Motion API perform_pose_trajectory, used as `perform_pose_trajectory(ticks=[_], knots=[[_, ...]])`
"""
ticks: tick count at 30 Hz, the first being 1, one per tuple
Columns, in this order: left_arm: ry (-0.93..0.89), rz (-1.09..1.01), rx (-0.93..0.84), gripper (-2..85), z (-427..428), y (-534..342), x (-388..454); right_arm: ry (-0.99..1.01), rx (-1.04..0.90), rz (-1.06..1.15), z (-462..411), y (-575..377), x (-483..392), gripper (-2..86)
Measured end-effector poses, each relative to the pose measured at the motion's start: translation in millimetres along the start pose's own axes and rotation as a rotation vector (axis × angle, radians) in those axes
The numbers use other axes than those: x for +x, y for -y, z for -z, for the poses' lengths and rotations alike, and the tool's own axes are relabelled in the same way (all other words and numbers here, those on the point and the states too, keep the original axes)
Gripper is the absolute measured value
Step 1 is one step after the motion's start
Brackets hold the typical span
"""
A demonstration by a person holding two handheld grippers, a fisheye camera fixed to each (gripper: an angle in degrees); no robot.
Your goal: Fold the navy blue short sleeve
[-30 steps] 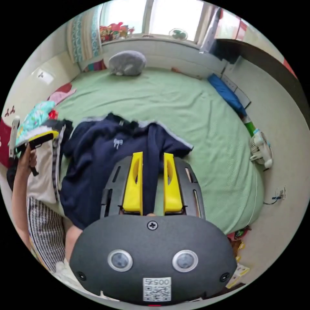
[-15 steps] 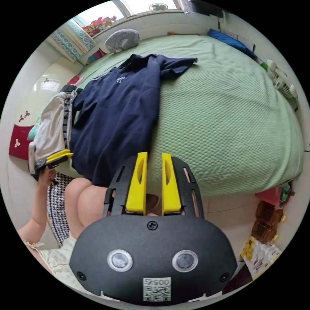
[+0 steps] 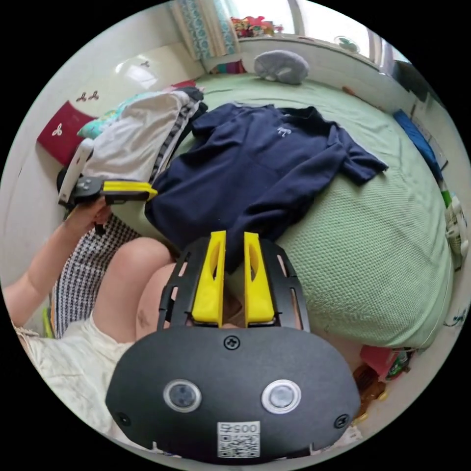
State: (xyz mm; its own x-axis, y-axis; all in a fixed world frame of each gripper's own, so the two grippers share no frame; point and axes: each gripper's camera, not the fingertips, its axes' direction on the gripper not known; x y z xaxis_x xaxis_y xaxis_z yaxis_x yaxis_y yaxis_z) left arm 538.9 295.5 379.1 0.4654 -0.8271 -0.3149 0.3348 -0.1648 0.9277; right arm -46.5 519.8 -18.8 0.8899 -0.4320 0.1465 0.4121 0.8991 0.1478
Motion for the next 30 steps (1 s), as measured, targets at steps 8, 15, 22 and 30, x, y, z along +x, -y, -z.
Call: perform_pose_trajectory(ticks=[8,15,22,30], knots=[[0.017,0.015,0.035,4.9,4.1,-15.2,-15.4,-0.003,0.062,-0.266,6.2,-39.9,69.2,5.0],[-0.078,0.059,0.049,8.4,-2.0,-6.7,-35.1,0.084,0.111,-0.461,-0.1,-42.2,111.5,6.3],[-0.127,0.094,-0.014,7.0,-38.8,7.7,-31.9,0.115,0.064,-0.440,-32.2,-11.2,91.1,3.5],[-0.071,0.086,0.051,3.6,5.7,6.7,-28.6,-0.095,0.107,-0.379,3.9,0.3,68.8,-0.6]])
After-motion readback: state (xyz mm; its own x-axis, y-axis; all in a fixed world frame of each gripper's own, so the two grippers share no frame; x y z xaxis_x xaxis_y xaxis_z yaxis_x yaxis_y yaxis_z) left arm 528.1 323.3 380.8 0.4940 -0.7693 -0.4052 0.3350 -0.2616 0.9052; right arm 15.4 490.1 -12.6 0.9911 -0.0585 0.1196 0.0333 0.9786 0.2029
